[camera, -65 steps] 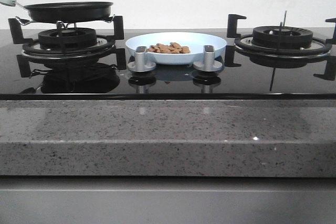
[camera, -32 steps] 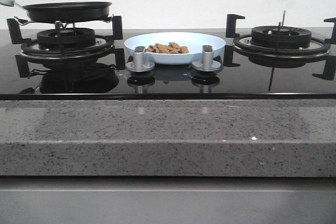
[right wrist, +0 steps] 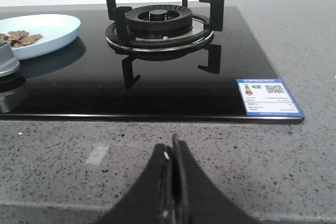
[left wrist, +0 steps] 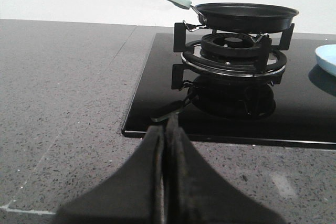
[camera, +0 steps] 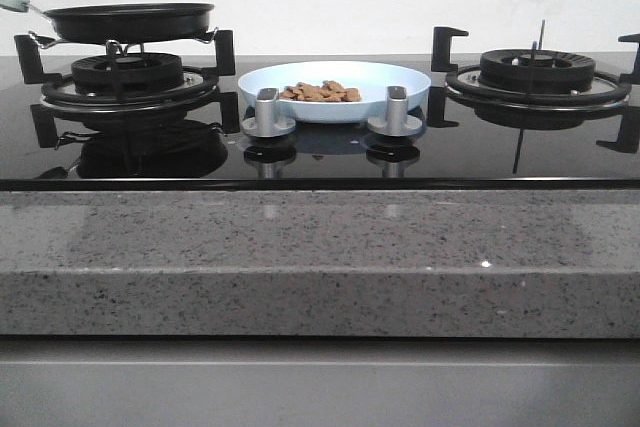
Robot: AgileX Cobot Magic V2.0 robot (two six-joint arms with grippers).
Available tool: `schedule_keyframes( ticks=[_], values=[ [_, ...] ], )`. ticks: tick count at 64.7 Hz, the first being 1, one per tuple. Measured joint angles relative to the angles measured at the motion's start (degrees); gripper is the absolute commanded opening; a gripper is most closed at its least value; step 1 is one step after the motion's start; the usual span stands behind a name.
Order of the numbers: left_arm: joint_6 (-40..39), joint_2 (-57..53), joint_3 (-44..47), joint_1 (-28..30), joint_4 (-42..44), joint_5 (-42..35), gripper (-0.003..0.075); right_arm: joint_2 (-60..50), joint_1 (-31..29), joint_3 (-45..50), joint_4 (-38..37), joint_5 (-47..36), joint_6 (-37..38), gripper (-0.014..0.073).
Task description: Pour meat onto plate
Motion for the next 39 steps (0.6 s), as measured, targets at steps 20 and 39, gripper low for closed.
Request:
schedule_keyframes(
  ticks=[20, 39],
  values=[
    [0.0, 0.0, 0.0, 0.0, 0.0, 0.0, -0.002, 0.0, 0.0, 0.0, 0.0, 0.4, 0.1, -0.0062],
    [0.0, 0.0, 0.0, 0.0, 0.0, 0.0, -0.002, 0.0, 0.0, 0.0, 0.0, 0.4, 0.1, -0.0062]
  ],
)
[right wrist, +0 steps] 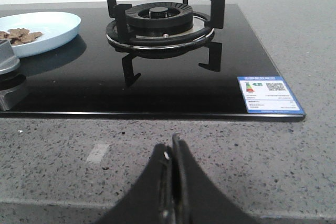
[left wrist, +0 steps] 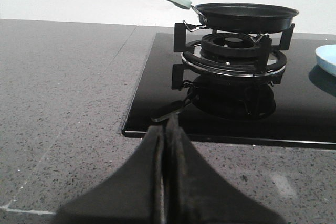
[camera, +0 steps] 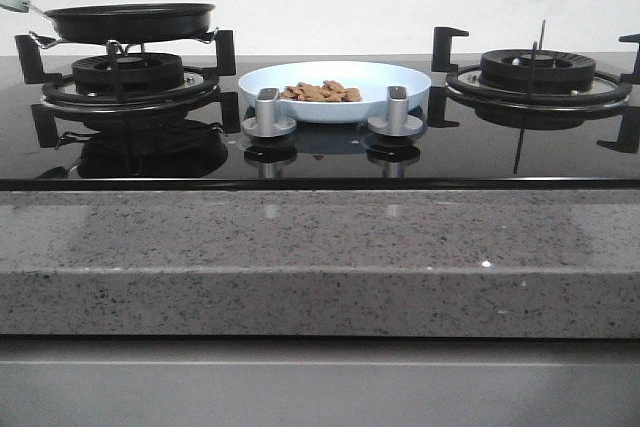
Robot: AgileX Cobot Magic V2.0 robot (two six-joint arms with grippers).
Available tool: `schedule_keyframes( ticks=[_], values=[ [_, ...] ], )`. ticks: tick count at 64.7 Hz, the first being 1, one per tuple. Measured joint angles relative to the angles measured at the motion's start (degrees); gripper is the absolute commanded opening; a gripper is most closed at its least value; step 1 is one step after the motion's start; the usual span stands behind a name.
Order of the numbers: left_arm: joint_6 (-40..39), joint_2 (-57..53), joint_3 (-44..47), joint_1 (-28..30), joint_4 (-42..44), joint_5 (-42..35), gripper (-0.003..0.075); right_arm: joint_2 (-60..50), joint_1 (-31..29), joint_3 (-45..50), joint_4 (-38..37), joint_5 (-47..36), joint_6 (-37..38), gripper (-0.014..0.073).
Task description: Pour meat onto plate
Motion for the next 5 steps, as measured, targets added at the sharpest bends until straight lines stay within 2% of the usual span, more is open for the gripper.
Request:
schedule_keyframes(
  ticks=[5],
  values=[
    [0.0, 0.0, 0.0, 0.0, 0.0, 0.0, -0.002, 0.0, 0.0, 0.0, 0.0, 0.0, 0.0, -0.0062]
  ],
)
